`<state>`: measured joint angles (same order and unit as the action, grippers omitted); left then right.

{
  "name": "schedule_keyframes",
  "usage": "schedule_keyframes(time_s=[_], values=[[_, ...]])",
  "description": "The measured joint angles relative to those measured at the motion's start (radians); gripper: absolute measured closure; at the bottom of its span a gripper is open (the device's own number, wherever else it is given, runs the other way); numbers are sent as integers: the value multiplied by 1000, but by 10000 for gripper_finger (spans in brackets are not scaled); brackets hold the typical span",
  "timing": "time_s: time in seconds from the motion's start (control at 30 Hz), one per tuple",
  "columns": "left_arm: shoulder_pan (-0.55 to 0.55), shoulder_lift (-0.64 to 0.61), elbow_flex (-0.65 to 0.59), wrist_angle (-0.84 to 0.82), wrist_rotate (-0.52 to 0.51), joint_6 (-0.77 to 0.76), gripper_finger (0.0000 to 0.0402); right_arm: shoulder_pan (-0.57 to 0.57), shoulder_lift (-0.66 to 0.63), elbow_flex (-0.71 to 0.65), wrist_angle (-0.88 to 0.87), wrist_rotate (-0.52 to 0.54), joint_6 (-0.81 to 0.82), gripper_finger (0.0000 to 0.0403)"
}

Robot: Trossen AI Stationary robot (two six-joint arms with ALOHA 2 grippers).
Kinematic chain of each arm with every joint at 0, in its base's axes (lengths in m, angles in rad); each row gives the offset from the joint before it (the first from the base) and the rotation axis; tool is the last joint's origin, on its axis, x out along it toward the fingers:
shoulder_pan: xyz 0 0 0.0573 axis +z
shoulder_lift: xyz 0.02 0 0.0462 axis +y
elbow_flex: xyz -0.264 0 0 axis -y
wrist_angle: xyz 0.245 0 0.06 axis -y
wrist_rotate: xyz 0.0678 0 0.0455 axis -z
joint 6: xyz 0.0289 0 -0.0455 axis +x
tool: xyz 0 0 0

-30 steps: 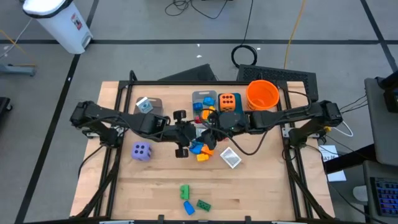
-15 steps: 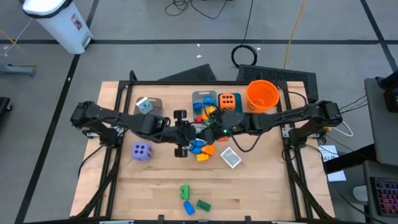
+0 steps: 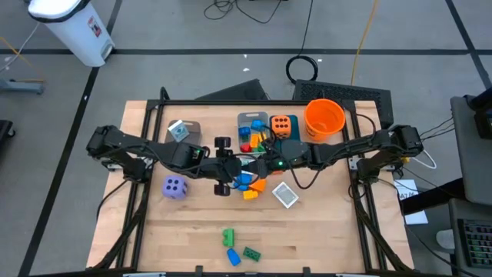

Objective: Pick & Place Toys
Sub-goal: Put the light blue game piece into the gray bin

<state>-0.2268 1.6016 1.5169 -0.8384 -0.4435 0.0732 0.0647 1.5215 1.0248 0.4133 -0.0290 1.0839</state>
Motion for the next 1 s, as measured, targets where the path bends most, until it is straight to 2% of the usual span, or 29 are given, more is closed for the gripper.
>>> schedule_keyframes(time_s=[0.23, 0.5, 0.63, 0.77, 0.87, 1.0], values=[[0, 2, 36, -39, 53, 2, 176, -7, -11, 1, 16, -13, -26, 358], [-2, 1, 305, -245, 49, 14, 164, -103, -111, 3, -11, -61, -84, 357], [10, 0, 439, -286, 30, 44, 163, -171, -157, 61, -188, -77, -164, 357], [33, 0, 556, -285, 46, 29, 163, -248, -155, 186, -428, -80, -297, 357], [58, -20, 611, -276, 133, 3, 163, -304, -112, 289, -558, -78, -383, 357], [112, -80, 618, -217, 258, -41, 163, -365, -27, 389, -700, -106, -484, 357]])
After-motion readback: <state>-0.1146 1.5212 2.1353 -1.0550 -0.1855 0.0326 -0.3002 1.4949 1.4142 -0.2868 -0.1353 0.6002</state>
